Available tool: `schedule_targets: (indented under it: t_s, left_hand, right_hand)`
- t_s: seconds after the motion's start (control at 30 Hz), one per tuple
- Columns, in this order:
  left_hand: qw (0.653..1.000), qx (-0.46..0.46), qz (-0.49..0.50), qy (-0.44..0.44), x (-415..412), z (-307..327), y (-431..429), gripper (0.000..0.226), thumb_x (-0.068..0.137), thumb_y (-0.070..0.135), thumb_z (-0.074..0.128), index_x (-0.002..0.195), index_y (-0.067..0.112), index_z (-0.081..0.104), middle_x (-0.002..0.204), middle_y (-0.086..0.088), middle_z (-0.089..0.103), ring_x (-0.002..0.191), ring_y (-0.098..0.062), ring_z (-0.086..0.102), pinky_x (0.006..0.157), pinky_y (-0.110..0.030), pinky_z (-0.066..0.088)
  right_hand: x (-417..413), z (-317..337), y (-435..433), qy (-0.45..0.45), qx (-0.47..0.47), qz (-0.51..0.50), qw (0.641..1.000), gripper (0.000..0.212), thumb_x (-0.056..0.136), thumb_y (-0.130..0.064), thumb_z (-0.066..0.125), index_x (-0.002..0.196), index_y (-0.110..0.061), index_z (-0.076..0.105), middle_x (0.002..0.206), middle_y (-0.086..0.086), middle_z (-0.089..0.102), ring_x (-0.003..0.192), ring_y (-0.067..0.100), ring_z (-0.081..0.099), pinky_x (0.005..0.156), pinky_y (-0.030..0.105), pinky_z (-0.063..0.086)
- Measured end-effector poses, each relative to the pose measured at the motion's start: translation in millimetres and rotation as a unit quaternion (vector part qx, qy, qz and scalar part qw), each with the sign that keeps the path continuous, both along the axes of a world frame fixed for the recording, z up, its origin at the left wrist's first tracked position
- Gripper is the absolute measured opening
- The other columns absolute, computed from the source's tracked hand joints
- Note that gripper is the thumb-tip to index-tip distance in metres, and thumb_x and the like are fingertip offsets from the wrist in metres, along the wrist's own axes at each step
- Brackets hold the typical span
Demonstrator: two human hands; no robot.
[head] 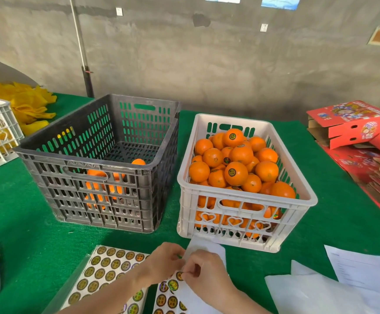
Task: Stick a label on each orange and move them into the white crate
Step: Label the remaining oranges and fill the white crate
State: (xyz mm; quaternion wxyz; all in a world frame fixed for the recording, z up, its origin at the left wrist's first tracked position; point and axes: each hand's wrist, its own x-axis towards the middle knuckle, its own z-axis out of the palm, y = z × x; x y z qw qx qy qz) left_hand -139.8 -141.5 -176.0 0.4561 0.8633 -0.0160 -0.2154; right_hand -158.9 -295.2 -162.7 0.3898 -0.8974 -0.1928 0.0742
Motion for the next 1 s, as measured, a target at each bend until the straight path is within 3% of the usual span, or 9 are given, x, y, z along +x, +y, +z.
schedule_targets:
  t_s: [0.1,0.17,0.23,0.3,0.43,0.57,0.73,0.87,1.0]
  left_hand:
    - [0.997,0.055,-0.057,-0.018,0,-6,4,0.02,0.09,0.01,0.05,0.095,0.014,0.07,0.083,0.007,0.064,0.071,0.001,0.057,0.062,-0.009,0.043]
    - [0.989,0.101,-0.098,-0.043,-3,-10,4,0.021,0.094,0.017,0.047,0.096,0.008,0.066,0.078,0.007,0.058,0.071,-0.006,0.059,0.059,-0.01,0.037]
    - [0.979,0.151,-0.123,-0.062,-5,-11,3,0.03,0.097,0.034,0.046,0.112,0.014,0.063,0.095,0.001,0.064,0.091,-0.019,0.062,0.072,-0.02,0.042]
    - [0.961,0.221,-0.115,-0.121,-7,1,13,0.041,0.095,0.049,0.046,0.123,0.022,0.058,0.109,0.003,0.064,0.1,-0.015,0.059,0.082,-0.025,0.043]
    - [0.923,0.136,-0.056,-0.357,-7,64,66,0.033,0.092,0.045,0.05,0.093,0.018,0.07,0.077,0.013,0.063,0.066,0.001,0.057,0.062,-0.017,0.051]
    - [0.846,0.108,0.089,-0.514,13,132,138,0.012,0.09,0.024,0.056,0.088,0.018,0.066,0.061,0.012,0.06,0.051,-0.002,0.054,0.04,-0.007,0.037]
    - [0.865,0.219,0.168,-0.42,85,169,216,0.012,0.088,0.005,0.063,0.094,0.014,0.068,0.067,0.009,0.059,0.054,-0.004,0.052,0.053,-0.019,0.037]
    - [0.923,0.312,-0.008,-0.224,166,170,247,0.014,0.088,0.017,0.066,0.101,0.021,0.068,0.087,0.006,0.066,0.09,-0.015,0.064,0.067,-0.015,0.039]
    - [0.913,0.357,-0.183,-0.075,238,144,225,0.047,0.089,0.025,0.067,0.132,0.011,0.053,0.129,-0.004,0.058,0.117,-0.023,0.055,0.09,-0.026,0.042]
  right_hand:
    - [5,17,-3,-0.019,0.007,-0.004,1.0,0.015,0.077,-0.007,0.063,0.066,-0.018,0.065,0.07,-0.008,0.058,0.064,0.002,0.048,0.064,0.019,0.041]
    - [8,35,-3,-0.033,0.031,-0.013,0.999,0.021,0.079,-0.01,0.066,0.065,-0.024,0.06,0.07,-0.009,0.055,0.063,0.003,0.047,0.063,0.018,0.041]
    - [12,56,1,-0.068,0.079,-0.011,0.994,0.022,0.081,-0.009,0.068,0.067,-0.024,0.061,0.07,-0.009,0.055,0.065,0.004,0.049,0.062,0.017,0.041]
    - [19,81,10,-0.132,0.147,-0.012,0.98,0.02,0.082,-0.008,0.066,0.071,-0.024,0.062,0.071,-0.008,0.058,0.068,0.006,0.052,0.062,0.016,0.042]
    - [50,127,42,-0.253,0.23,-0.021,0.94,0.007,0.089,-0.021,0.057,0.092,-0.026,0.06,0.084,-0.01,0.062,0.081,0.005,0.058,0.069,0.014,0.045]
    - [106,151,101,-0.328,0.193,0.011,0.925,0.022,0.093,-0.005,0.051,0.114,-0.007,0.058,0.091,0.004,0.061,0.085,0.009,0.055,0.075,0.022,0.048]
    - [177,156,176,-0.294,0.079,0.049,0.951,0.041,0.095,-0.003,0.042,0.134,-0.013,0.043,0.093,0.003,0.054,0.083,0.018,0.05,0.068,0.039,0.045]
    - [202,140,198,-0.257,0.015,0.023,0.966,0.066,0.089,0.009,0.04,0.144,-0.025,0.03,0.098,0.007,0.055,0.081,0.024,0.052,0.062,0.046,0.045]
    - [220,131,193,-0.181,0.077,-0.071,0.978,0.064,0.088,0.011,0.038,0.14,-0.025,0.033,0.092,-0.007,0.051,0.079,0.017,0.054,0.066,0.037,0.046]
